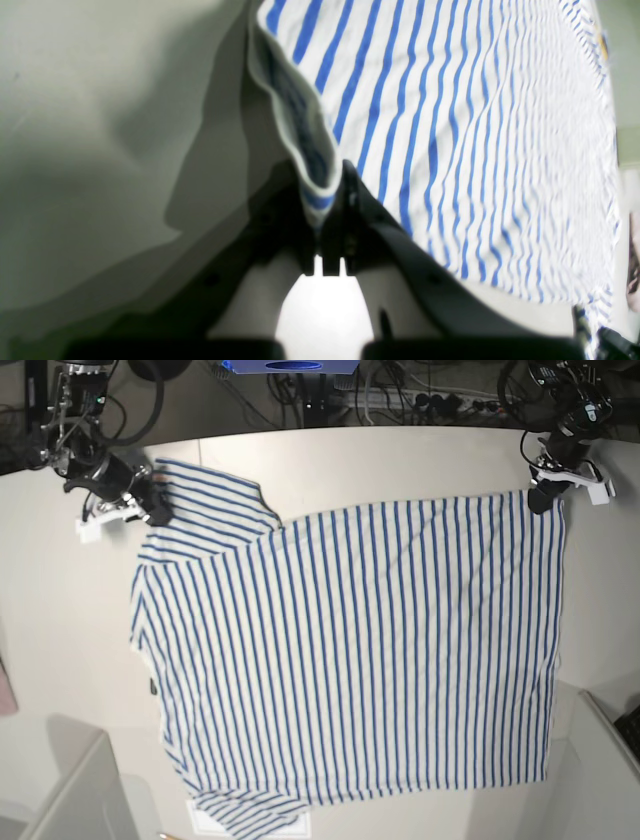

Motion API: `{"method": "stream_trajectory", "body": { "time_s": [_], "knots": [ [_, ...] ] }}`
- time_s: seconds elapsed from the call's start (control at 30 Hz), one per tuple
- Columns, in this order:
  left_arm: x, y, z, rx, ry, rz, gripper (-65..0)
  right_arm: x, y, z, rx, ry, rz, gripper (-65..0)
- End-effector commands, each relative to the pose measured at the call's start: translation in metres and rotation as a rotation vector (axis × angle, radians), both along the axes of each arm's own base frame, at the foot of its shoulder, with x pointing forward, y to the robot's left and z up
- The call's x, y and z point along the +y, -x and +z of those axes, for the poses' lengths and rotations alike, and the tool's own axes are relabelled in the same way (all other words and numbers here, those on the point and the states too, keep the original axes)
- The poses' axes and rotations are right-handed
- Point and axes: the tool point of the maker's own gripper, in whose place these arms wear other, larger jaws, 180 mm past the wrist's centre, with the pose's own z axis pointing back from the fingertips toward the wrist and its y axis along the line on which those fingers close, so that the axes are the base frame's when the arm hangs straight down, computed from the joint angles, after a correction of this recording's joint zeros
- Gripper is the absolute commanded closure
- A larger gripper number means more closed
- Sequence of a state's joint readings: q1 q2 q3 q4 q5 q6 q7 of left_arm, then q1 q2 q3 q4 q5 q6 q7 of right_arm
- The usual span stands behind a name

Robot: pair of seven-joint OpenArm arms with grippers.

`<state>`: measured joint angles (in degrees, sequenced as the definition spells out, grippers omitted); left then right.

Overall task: Fold the T-shirt properly
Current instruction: 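Lift the shoulder edge and pull it away from the hem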

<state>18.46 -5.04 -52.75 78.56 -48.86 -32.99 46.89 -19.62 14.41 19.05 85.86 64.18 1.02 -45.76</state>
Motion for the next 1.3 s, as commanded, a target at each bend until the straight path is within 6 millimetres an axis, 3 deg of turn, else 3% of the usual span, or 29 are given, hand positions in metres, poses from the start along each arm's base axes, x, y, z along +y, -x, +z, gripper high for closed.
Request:
{"method": "stream_trajectory", "body": {
  "time_s": [0.0,0.27,0.53,0.87,0.97,1.27],
  "knots": [
    [0.004,0.009,0.000,0.048,-0.034,-0.023,0.0,-0.007,0.001,0.005,0.005,0.029,0.009,0.0],
    [0.007,0.019,0.025,0.043,-0.125,-0.069,0.0,0.001,0.007,0.022,-0.033,0.046,0.041,0.0],
    [0.008,0.034,0.041,0.070,-0.199,-0.125,0.0,-0.022,0.028,0.038,-0.028,0.089,0.011,0.0],
    [-0.004,0.056,0.054,0.113,-0.253,-0.205,0.0,-0.020,0.045,0.059,-0.011,0.072,0.024,0.0],
    [-0.006,0.057,0.059,0.112,-0.270,-0.219,0.0,-0.013,0.042,0.065,-0.027,0.062,0.041,0.0],
    [-0.002,0.037,0.073,0.067,-0.288,-0.173,0.0,-0.004,0.008,0.084,-0.100,0.038,0.076,0.0]
  ]
}}
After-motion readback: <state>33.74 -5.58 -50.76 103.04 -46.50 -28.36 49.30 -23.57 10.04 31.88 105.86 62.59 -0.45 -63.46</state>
